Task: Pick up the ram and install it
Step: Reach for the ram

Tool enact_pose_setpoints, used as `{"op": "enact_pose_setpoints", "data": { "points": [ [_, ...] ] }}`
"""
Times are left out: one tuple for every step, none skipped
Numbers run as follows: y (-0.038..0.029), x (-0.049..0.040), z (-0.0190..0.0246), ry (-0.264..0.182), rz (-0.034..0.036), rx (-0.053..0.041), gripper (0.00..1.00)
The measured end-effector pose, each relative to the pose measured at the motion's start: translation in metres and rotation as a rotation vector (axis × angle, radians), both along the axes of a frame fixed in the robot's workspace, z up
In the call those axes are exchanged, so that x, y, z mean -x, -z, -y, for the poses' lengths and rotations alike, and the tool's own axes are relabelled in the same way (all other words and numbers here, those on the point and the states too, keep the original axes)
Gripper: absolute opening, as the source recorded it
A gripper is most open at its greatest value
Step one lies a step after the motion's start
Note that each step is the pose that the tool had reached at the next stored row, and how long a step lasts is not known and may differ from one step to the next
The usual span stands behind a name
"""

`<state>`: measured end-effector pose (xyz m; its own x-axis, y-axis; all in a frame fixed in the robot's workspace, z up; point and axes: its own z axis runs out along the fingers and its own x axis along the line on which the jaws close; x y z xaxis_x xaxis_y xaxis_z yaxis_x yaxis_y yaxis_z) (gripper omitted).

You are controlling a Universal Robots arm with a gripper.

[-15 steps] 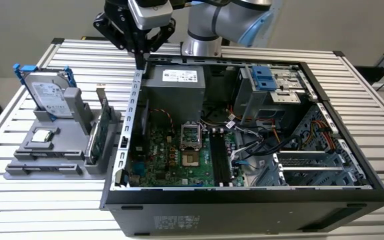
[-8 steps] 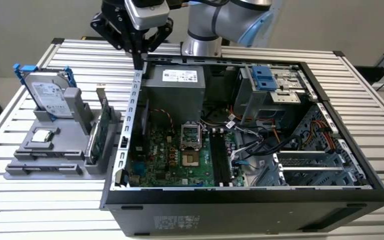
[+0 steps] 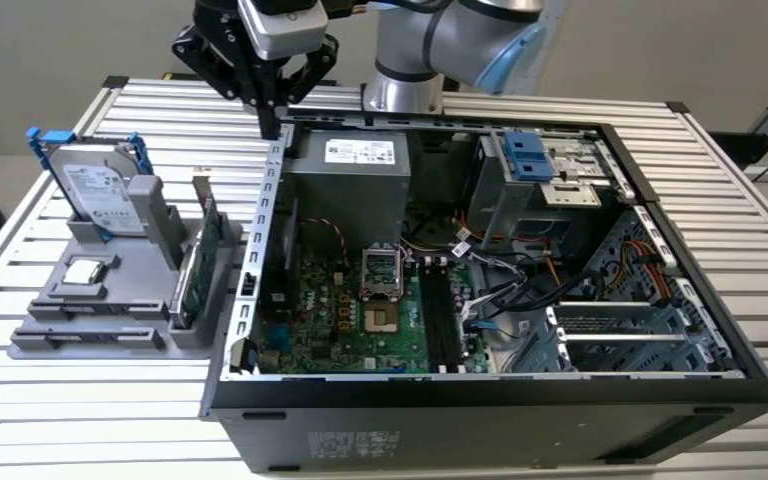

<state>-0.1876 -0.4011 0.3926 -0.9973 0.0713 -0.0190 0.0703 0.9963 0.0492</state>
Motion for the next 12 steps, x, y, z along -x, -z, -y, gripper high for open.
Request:
{"op": "enact_pose_setpoints", "data": {
  "points": [
    [0.0,0.0017,0.0001,0.0,0.0,-0.0001,0.0],
    [0.0,0.0032,0.0001,0.0,0.0001,-0.0001,0.0],
    [0.0,0.0044,0.0001,0.0,0.0001,-0.0001,0.0],
    [0.0,0.0055,0.0002,0.0,0.0001,-0.0001,0.0],
    [0.0,0.0068,0.0003,0.0,0.0001,-0.0001,0.0],
    [0.0001,0.0079,0.0004,0.0,0.0002,-0.0002,0.0],
    [0.0,0.0092,0.0005,0.0,0.0001,-0.0001,0.0],
    [0.0,0.0103,0.0006,0.0,0.0001,-0.0001,0.0],
    [0.0,0.0114,0.0007,0.0,0.0001,-0.0001,0.0],
    [0.0001,0.0125,0.0008,0.0,0.0002,-0.0002,0.0],
    [0.0,0.0134,0.0008,0.0,0.0001,-0.0001,0.0],
    [0.0,0.0141,0.0008,0.0,0.0001,-0.0001,0.0]
  ]
}}
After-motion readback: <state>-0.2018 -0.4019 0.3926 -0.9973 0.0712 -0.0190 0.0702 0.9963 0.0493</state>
